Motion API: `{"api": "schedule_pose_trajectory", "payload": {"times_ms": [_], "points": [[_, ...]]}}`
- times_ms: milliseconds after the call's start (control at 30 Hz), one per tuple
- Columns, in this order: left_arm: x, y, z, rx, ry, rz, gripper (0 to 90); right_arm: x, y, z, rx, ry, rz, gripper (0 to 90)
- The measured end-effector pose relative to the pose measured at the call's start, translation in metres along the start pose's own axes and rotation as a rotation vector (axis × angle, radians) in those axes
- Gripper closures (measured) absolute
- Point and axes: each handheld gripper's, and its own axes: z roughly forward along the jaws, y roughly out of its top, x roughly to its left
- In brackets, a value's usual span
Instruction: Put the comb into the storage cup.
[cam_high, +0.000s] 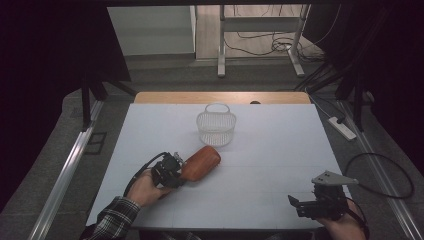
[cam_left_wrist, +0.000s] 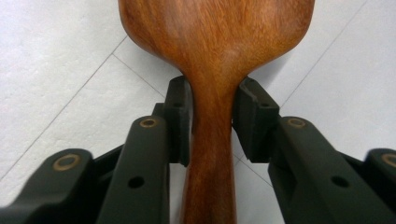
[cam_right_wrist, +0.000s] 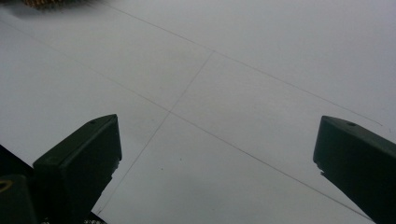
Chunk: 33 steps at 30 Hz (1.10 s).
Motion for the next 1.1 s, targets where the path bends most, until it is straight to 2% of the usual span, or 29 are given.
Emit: {"api": "schedule_pose_trajectory", "payload": {"times_ms": [333,500,733,967,1100], "points": [[-0.0040,-0.0023,-0.0010,-0.014,0.030,0.016,72.0,0.0002,0.0000,-0.0001,-0.001,0.001,-0.004,1.4],[-0.0024,-0.0031,-0.0016,-0.019,0.010,-0.006,72.3,0.0002,-0.0001,-0.0003,-0.002,0.001,-0.004,1.5],[-0.0040,-0.0041,-0.0032,-0.030,0.019,-0.001,72.4,0.0003,0.0000,-0.0002,-0.001,0.000,-0.005,1.5],[-0.0035,-0.0060,-0.0050,-0.041,0.006,-0.009,72.4,0.0002,0.0000,-0.0001,0.000,0.001,-0.004,1.5],[-0.0059,-0.0059,-0.0073,-0.064,0.003,-0.007,72.4,0.0003,0.0000,0.0000,0.001,0.001,-0.004,1.5]]}}
